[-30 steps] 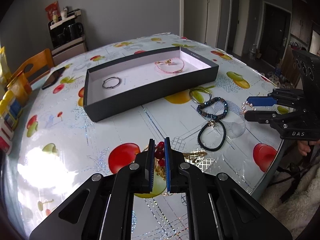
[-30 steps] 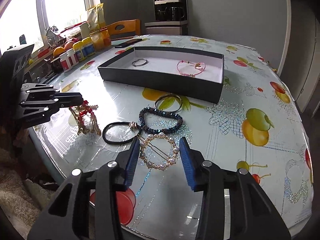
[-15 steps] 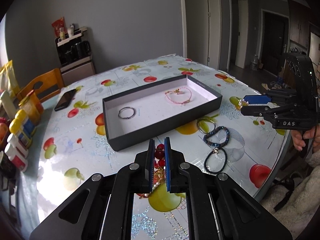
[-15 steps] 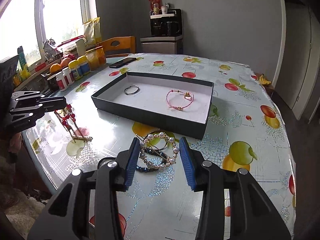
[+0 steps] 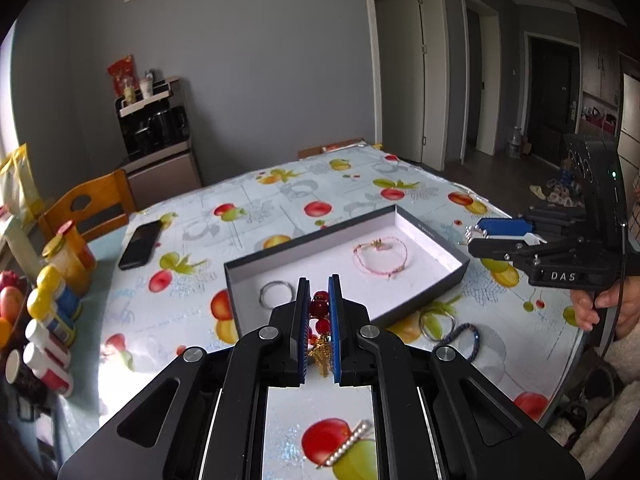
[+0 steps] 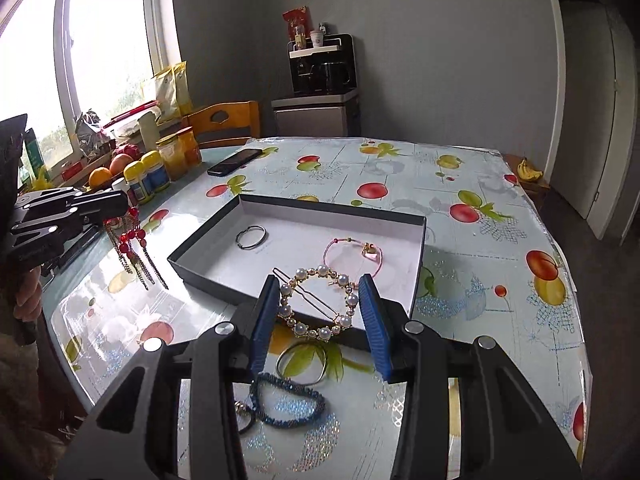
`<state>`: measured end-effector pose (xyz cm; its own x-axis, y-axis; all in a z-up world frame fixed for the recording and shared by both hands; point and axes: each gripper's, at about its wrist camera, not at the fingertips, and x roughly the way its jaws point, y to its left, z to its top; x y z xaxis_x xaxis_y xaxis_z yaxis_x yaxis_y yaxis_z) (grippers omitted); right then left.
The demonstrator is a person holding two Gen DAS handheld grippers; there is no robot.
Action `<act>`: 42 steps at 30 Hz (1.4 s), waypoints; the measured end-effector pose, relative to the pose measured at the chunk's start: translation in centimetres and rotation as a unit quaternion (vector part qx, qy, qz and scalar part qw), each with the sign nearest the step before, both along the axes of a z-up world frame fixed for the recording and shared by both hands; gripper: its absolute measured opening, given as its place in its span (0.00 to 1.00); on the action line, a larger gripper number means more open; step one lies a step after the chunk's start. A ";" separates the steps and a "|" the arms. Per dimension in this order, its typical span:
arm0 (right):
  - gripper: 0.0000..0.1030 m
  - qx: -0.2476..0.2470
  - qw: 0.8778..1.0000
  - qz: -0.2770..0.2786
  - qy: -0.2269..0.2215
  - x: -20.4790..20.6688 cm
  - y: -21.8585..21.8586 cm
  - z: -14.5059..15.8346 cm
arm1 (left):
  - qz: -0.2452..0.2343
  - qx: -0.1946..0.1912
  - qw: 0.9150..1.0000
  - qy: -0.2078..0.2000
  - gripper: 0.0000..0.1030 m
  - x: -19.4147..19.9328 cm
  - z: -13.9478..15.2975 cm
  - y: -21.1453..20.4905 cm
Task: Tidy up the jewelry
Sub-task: 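Carry both pieces into the black box and open both tools to release them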
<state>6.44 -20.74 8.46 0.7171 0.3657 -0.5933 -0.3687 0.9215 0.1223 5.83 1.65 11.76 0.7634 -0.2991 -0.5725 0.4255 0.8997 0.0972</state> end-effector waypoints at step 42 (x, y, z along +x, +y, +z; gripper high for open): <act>0.40 -0.106 0.985 -0.032 0.130 9.3 3.1 -7.7 | 0.050 -0.026 0.983 0.176 0.09 11.3 -12.1 0.8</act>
<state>15.70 -17.68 0.79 0.5488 0.1721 -0.8181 -0.2904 0.9569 0.0065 17.10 2.47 -0.34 0.5470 -0.2679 -0.7931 0.3337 0.9387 -0.0869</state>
